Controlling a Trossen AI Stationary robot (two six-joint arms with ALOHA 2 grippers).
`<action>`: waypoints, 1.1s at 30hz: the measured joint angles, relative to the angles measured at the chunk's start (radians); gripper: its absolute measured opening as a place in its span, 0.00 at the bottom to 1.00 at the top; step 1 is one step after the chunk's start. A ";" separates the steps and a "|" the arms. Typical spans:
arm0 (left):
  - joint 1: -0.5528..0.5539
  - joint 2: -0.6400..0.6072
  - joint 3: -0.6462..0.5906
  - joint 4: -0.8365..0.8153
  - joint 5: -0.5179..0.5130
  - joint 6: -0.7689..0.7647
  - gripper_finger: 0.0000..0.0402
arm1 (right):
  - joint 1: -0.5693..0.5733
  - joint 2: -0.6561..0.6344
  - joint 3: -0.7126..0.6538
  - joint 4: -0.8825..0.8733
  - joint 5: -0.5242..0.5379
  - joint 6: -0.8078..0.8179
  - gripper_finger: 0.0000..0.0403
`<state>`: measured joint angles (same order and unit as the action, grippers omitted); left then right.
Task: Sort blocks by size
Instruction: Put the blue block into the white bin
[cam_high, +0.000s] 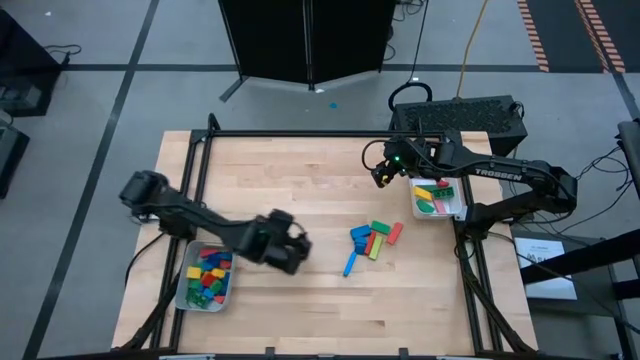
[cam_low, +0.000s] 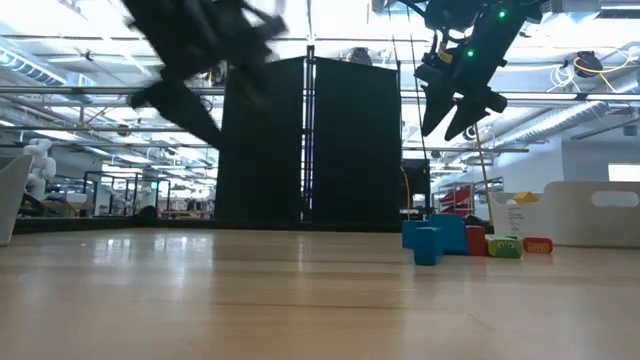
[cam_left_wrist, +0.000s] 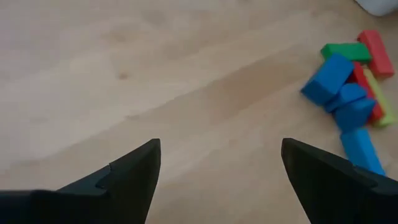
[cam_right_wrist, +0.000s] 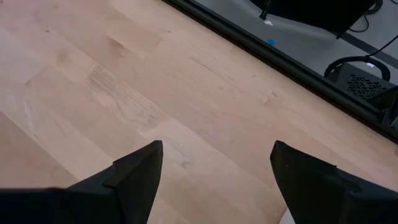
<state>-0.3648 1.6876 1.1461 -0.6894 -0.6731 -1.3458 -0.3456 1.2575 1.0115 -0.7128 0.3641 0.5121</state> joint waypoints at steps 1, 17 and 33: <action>0.023 0.029 0.000 0.065 0.017 0.016 0.82 | 0.000 0.000 0.000 0.000 0.000 0.000 0.72; 0.065 0.392 0.271 0.571 0.048 0.254 0.82 | 0.000 0.000 0.000 0.006 0.005 0.029 0.72; -0.043 0.604 0.474 0.387 0.014 -0.018 0.82 | 0.000 0.000 0.000 0.004 0.004 0.060 0.72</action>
<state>-0.4075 2.2918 1.6199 -0.3019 -0.6587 -1.3643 -0.3454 1.2575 1.0115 -0.7086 0.3683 0.5724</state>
